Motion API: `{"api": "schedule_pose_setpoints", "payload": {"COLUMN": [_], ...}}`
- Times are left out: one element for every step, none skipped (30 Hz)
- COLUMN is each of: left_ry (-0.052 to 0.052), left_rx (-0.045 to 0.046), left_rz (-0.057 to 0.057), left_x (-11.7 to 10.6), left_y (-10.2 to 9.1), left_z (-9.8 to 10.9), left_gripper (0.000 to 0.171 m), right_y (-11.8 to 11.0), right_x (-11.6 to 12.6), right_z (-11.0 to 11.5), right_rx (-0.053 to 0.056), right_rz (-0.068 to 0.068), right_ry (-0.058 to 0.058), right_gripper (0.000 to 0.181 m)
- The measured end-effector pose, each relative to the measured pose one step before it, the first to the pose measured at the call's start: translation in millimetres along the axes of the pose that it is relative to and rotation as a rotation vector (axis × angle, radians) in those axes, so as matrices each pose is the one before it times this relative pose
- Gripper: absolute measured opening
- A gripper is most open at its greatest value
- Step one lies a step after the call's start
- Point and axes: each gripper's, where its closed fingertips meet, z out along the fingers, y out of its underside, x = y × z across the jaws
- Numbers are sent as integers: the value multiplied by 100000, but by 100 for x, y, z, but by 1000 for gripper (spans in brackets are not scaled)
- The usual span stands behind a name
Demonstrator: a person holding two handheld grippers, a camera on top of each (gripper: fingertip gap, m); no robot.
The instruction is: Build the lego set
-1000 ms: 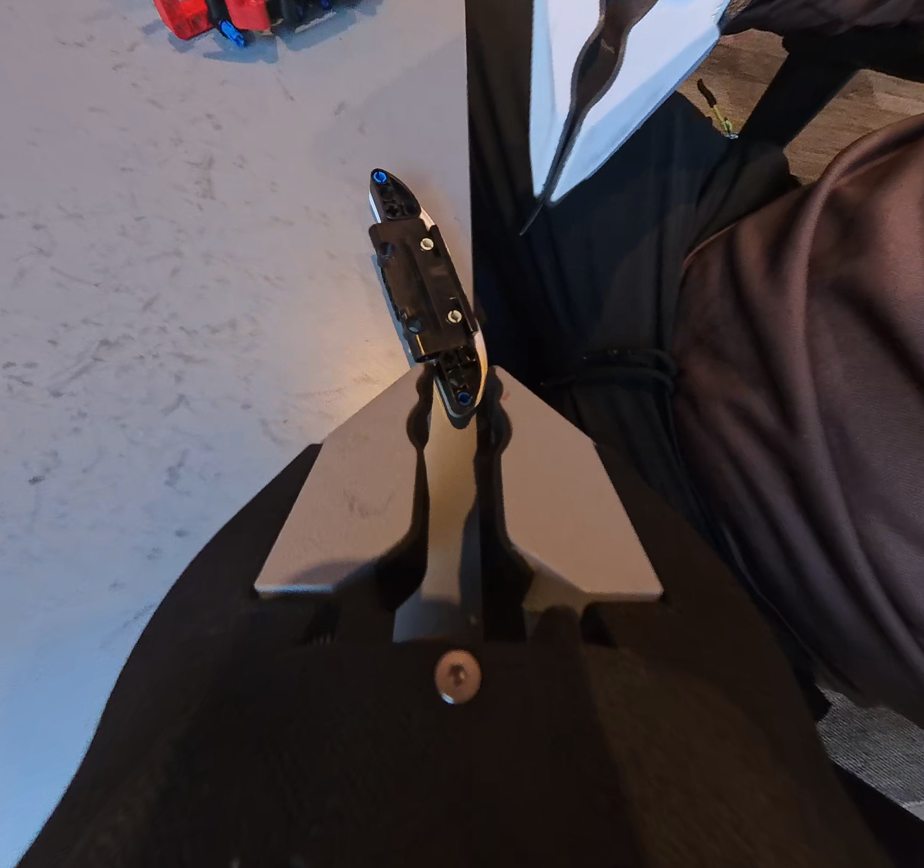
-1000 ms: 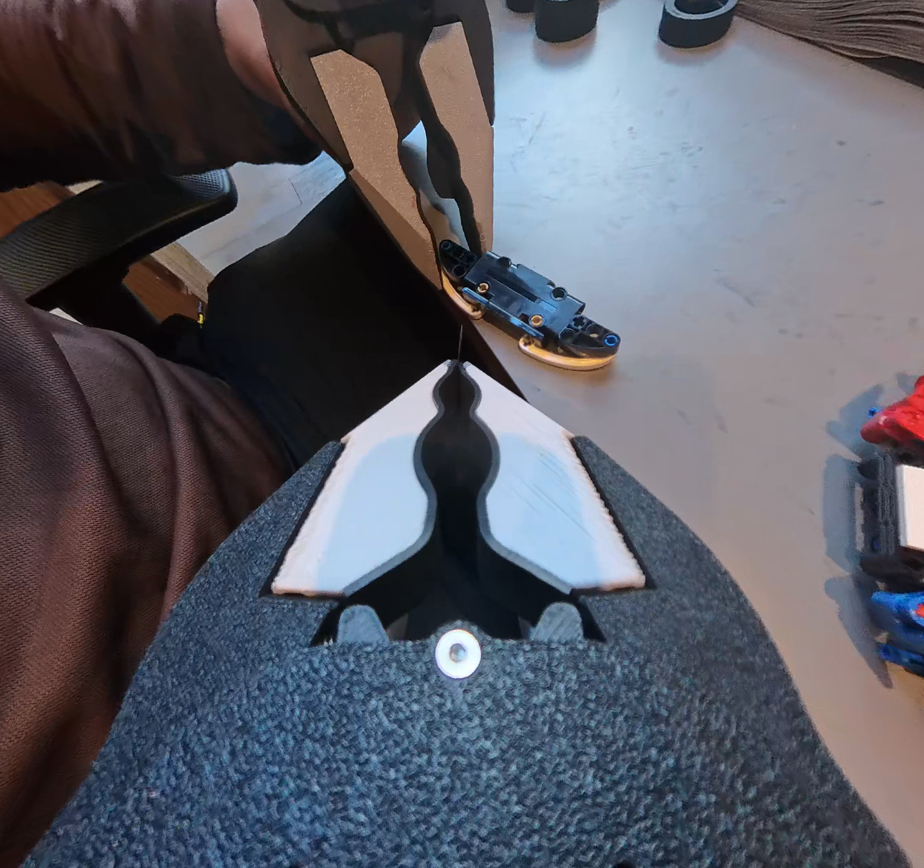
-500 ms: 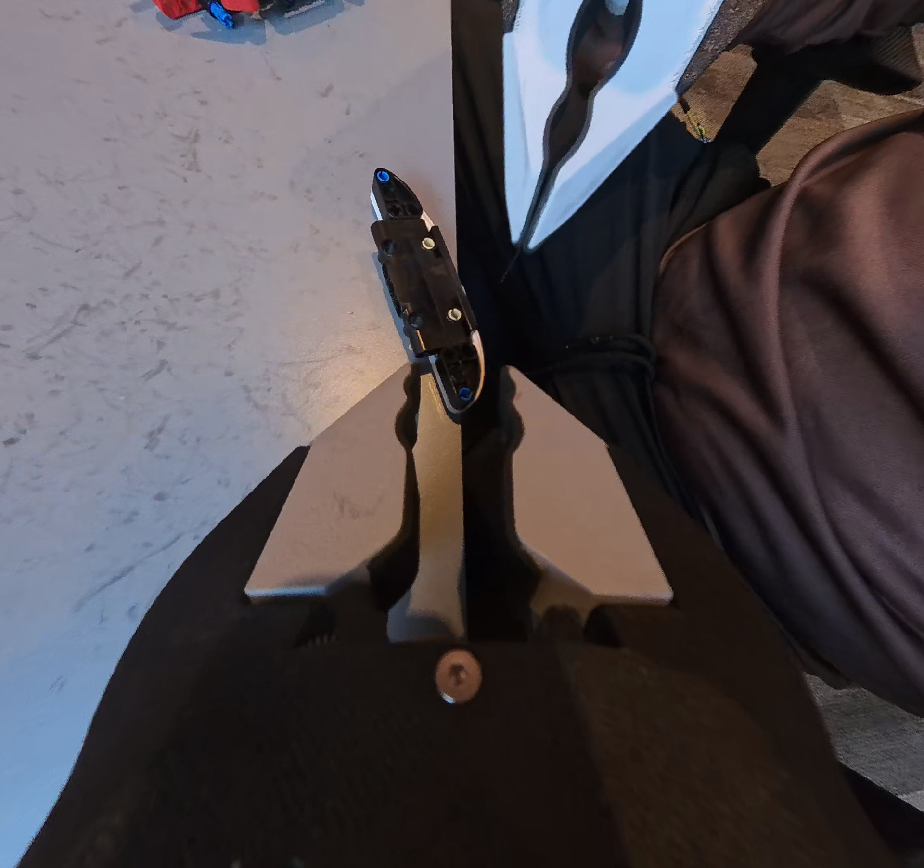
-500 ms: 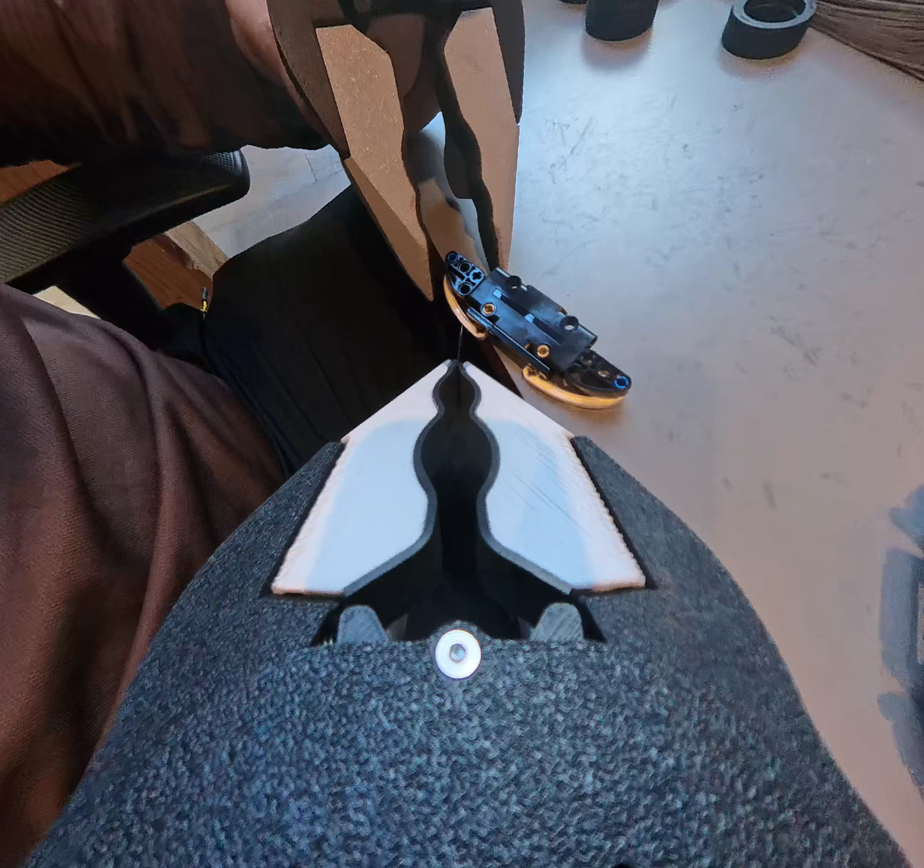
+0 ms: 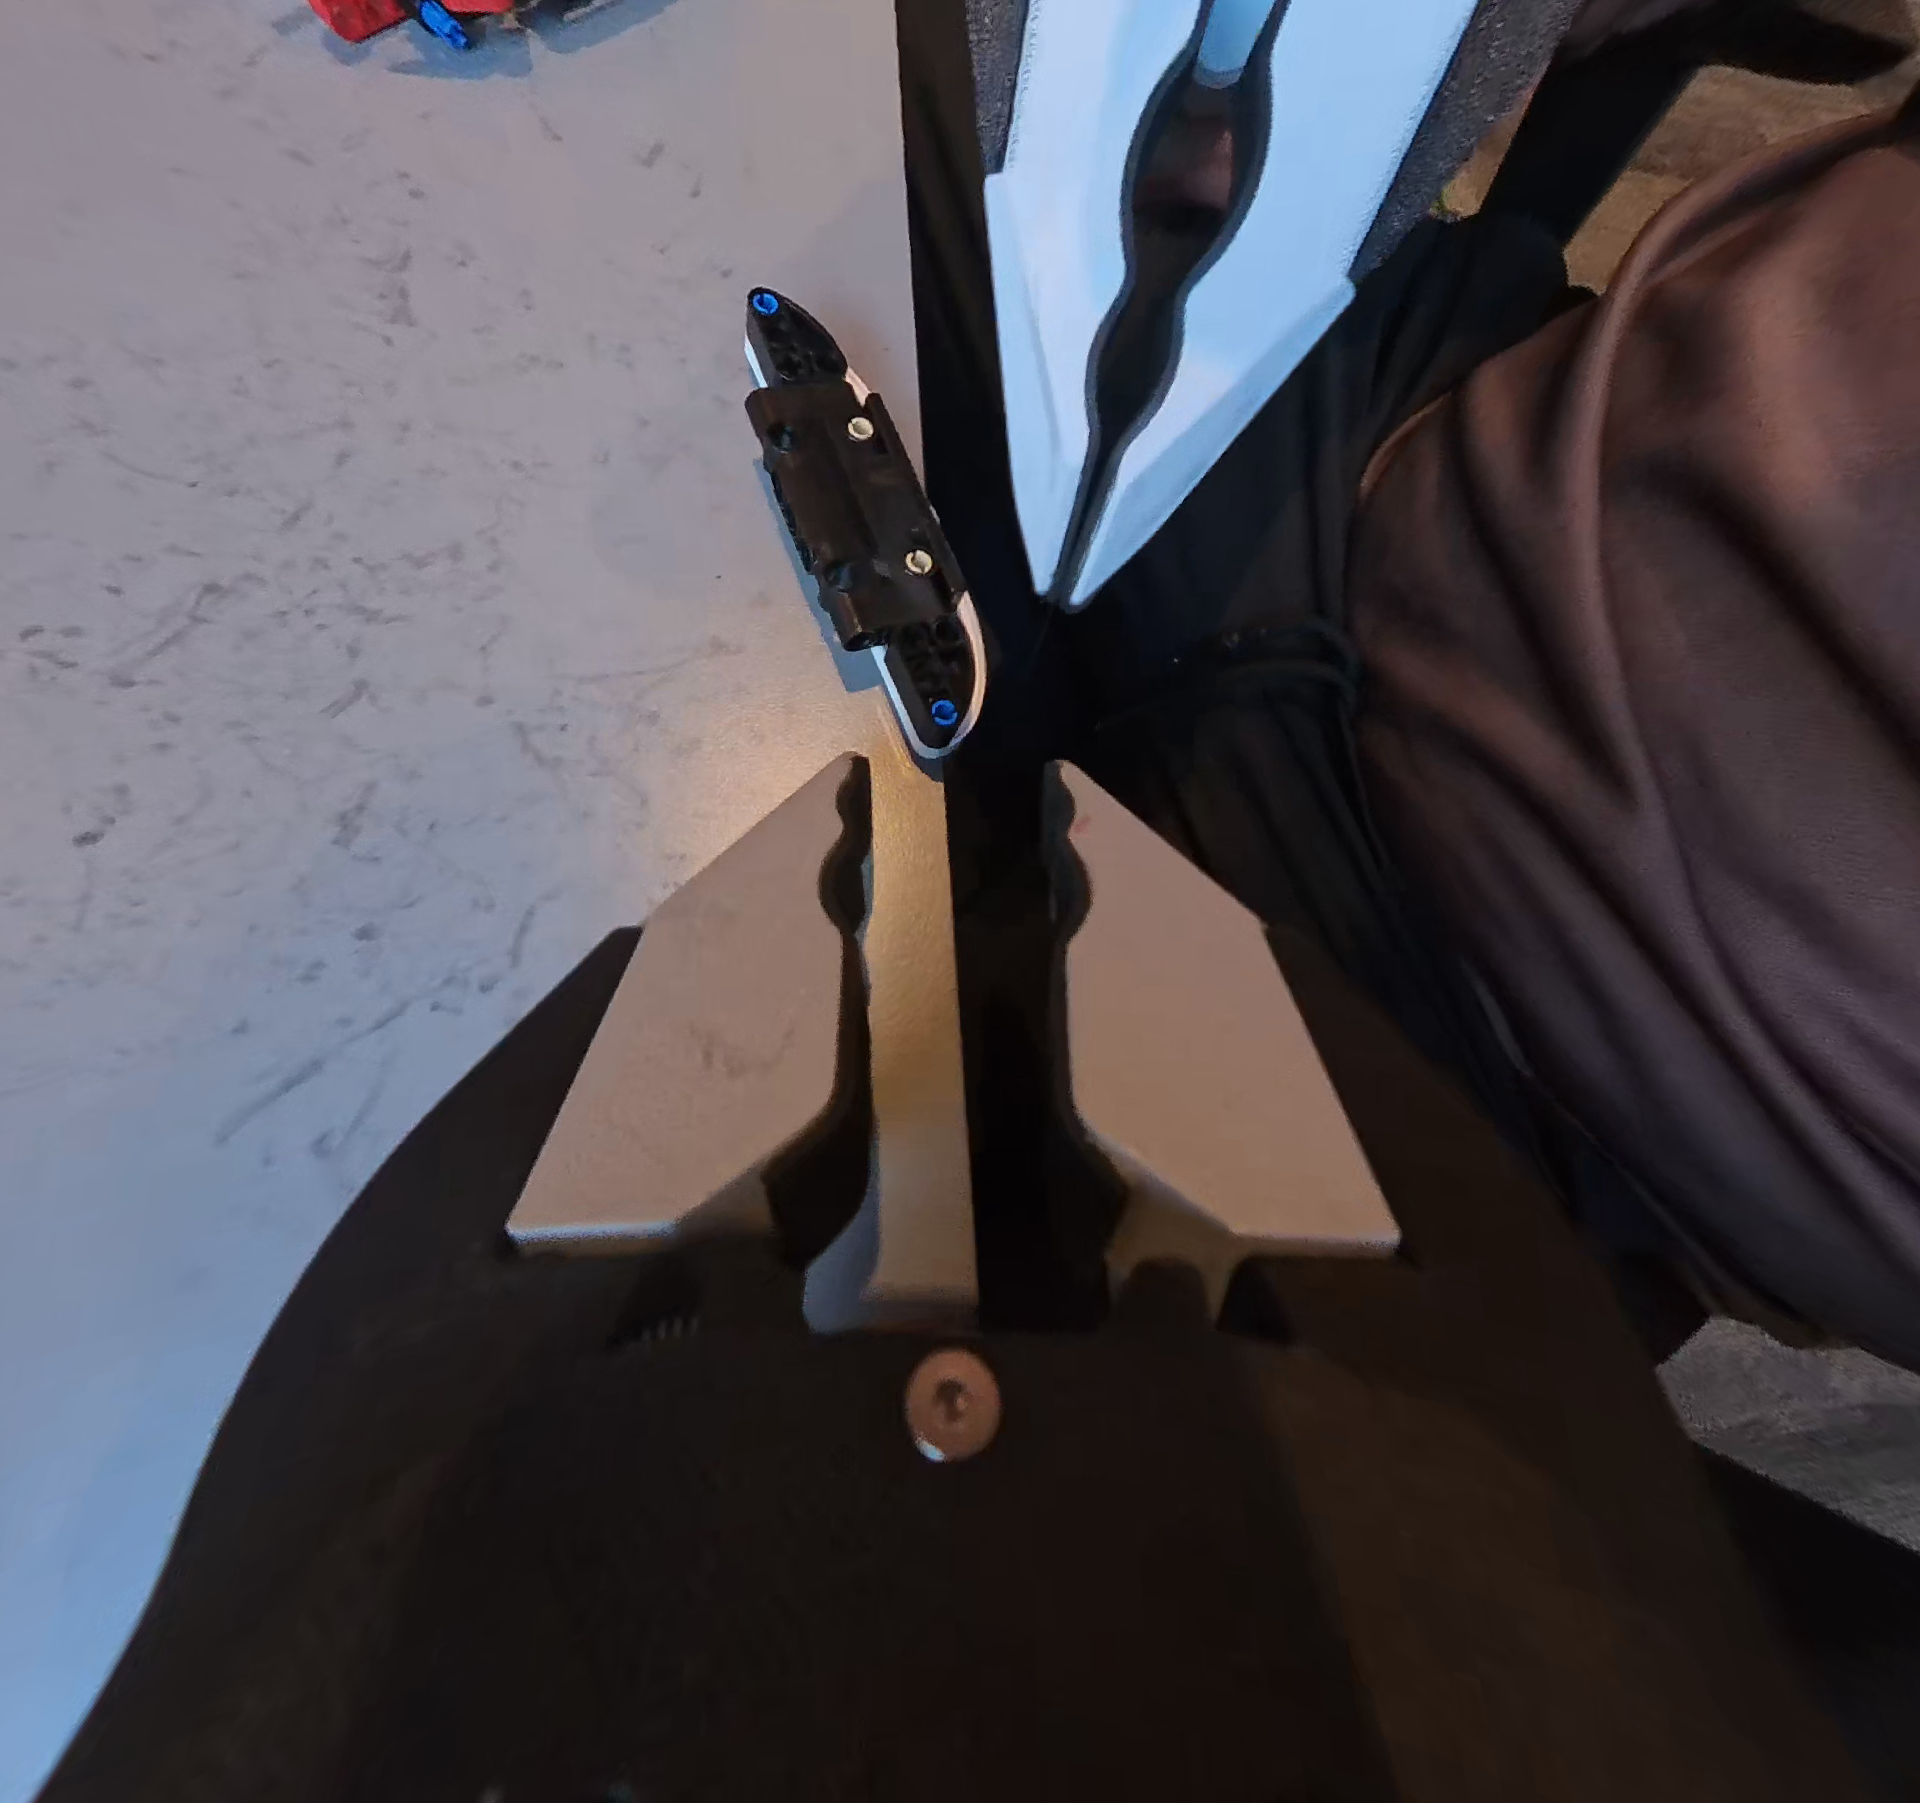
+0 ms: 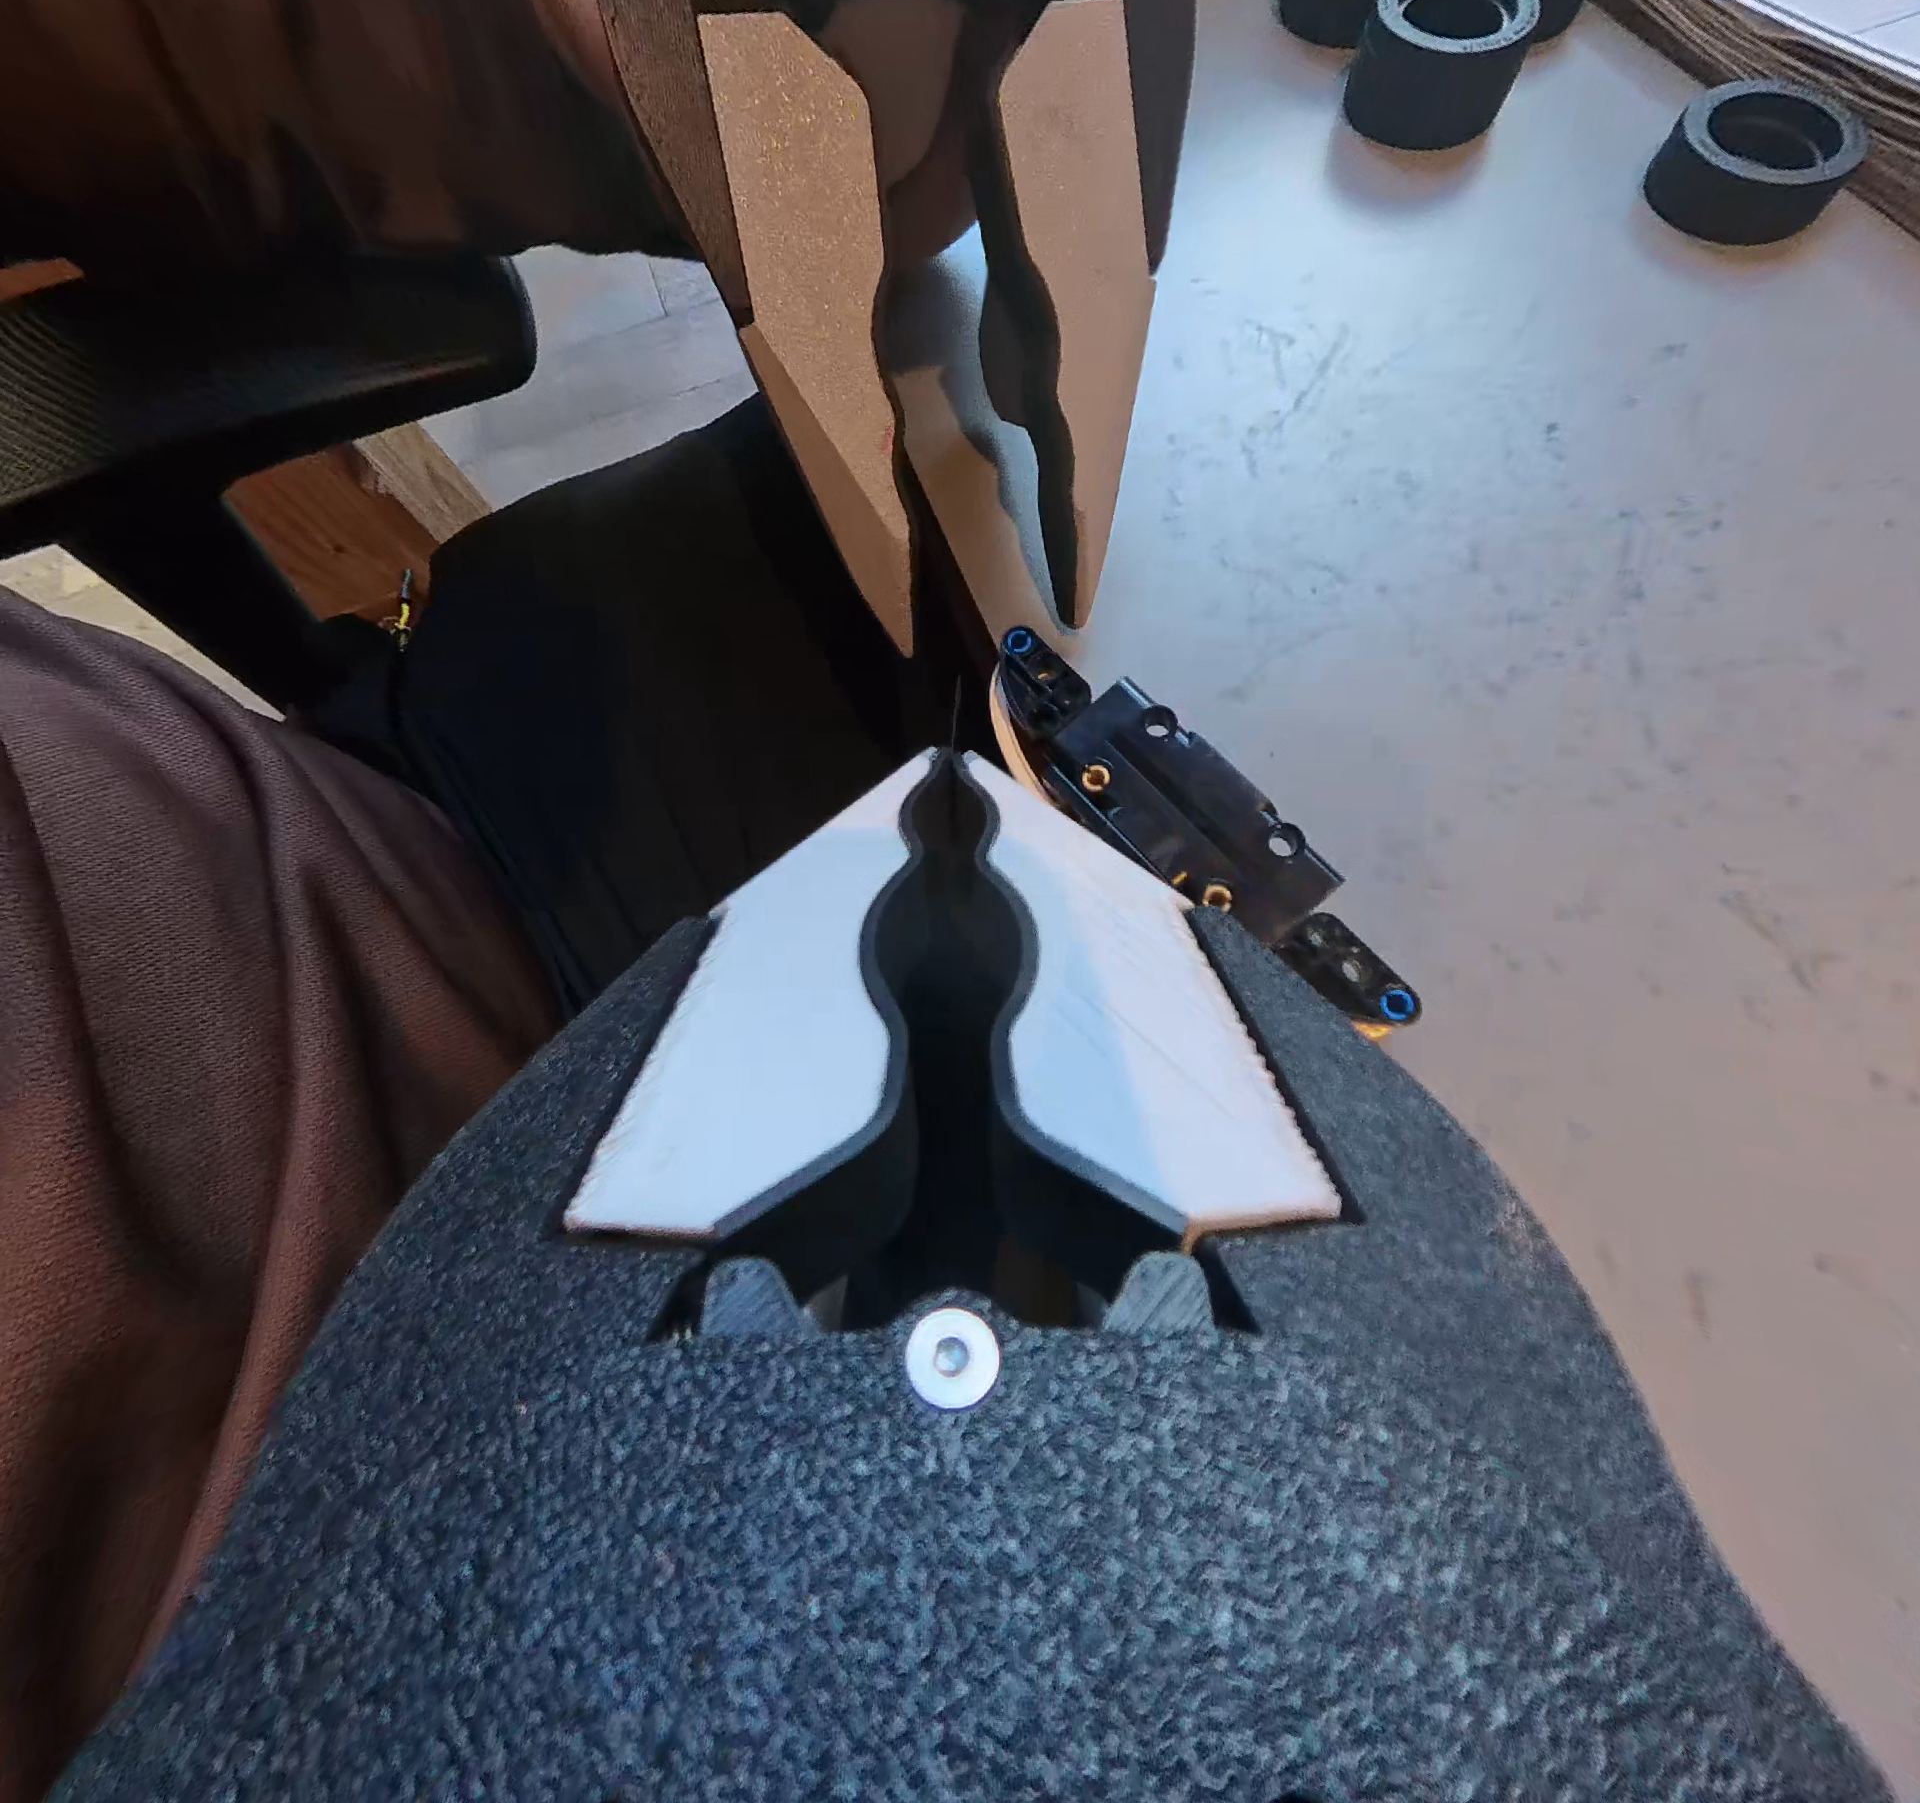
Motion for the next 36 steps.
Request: {"api": "schedule_pose_setpoints", "payload": {"left_ry": [95, 658, 1250, 963, 720, 816, 597, 498, 347, 316, 322, 180, 25, 135, 9, 85, 247, 132, 90, 309, 300, 77, 149, 55, -70, 205, 240, 59, 179, 36, -31, 116, 42, 0, 101, 186], "left_rx": [-439, -355, -255, -138, -191, -180, -269, -305, -312, -249, -48, 91, 124, 121, 109, 113, 115, 145, 170, 122, 87, 79, 118, 186, 173, 65, -49, -37, -12, -64, -45, 4, 67, 103, 75, 55], "left_rz": [1273, 1072, 1017, 1105, 1242, 1188, 757, 336, 125, 94, 242, 358, 329, 146, -11, -30, 35, 61, -29, -81, -49, -28, 66, 62, -72, -104, -53, -13, 102, 55, -55, -28, 7, -28, -60, -63], "left_x": [-100, -45, 63, 38, 22, 49, -5, -31, -48, -30, 1, 2, -7, 20, -7, 5, 33, 5, -23, -10, -4, -46, -32, -45, -42, -4, 16, 9, 28, 0, -10, 8, 5, -7, 8, 10], "left_y": [30, 4, -18, -45, -32, -33, -14, -6, -7, -13, -37, -33, -31, -23, -10, -18, -10, -16, -37, -25, -12, -19, -23, -26, -37, -8, 5, 5, -4, 10, -2, -2, -3, -10, -5, -4], "left_z": [14, 27, 48, 43, 54, 41, 46, 62, 61, 52, 39, 14, -4, 2, -14, -7, -13, -12, -11, -9, -5, -13, -9, -12, -11, -6, 9, -3, 7, 10, 4, -1, -3, -15, -3, -5], "left_gripper": [29, 28, 28, 27, 26, 26, 25, 25, 24, 24, 24, 23, 22, 22, 22, 21, 21, 20, 19, 19, 18, 17, 16, 15, 15, 15, 14, 14, 14, 13, 13, 12, 12, 12, 12, 12], "right_y": [33, 15, -2, -6, -73, -131, -89, -29, -8, 2, 35, 35, 52, 27, -24, -25, -6, 10, 4, -6, -12, -5, 20, 42, 20, -6, 3, 12, -16, -6, -3, -40, -49, -20, -33, -41], "right_x": [34, 35, 71, 39, 52, 35, 4, 37, 45, -24, -50, 4, 47, 16, -31, -31, -6, 15, 38, 30, 33, 62, 46, -11, 18, 39, 13, 4, 38, 28, 0, 12, 2, -21, 5, -7], "right_z": [124, 92, 77, 44, 12, -4, 6, 37, 62, 92, 110, 88, 73, 55, 36, 27, 48, 40, 33, 18, 17, 4, 12, 15, 10, -8, -8, 3, 2, 14, 18, 1, -10, -5, -14, -31], "right_rx": [-8, 179, 72, -26, 283, 539, 135, -240, -257, -323, -417, -367, -446, -307, -8, 62, -41, -157, -36, 47, 121, 137, 64, -71, 90, 299, 56, -6, 166, 80, -8, 284, 346, 115, 212, 315], "right_rz": [442, 357, 238, 188, 120, -28, -69, -70, -78, -38, -120, -384, -551, -441, -187, -6, -28, -52, -58, 71, 264, 375, 442, 480, 329, 61, 30, 17, 36, 164, 293, 304, 314, 267, 88, 45], "right_ry": [347, 353, 441, 267, 316, 345, 145, 263, 310, -63, -225, 222, 504, 325, -45, -122, 65, 198, 272, 187, 226, 320, 161, -143, 113, 463, 306, 173, 346, 136, -123, 76, 70, -96, 132, 138], "right_gripper": [0, 0, 0, 0, 0, 0, 0, 0, 0, 0, 0, 0, 0, 0, 0, 0, 0, 0, 0, 0, 0, 0, 0, 0, 0, 0, 0, 0, 0, 0, 0, 0, 0, 0, 0, 0]}}
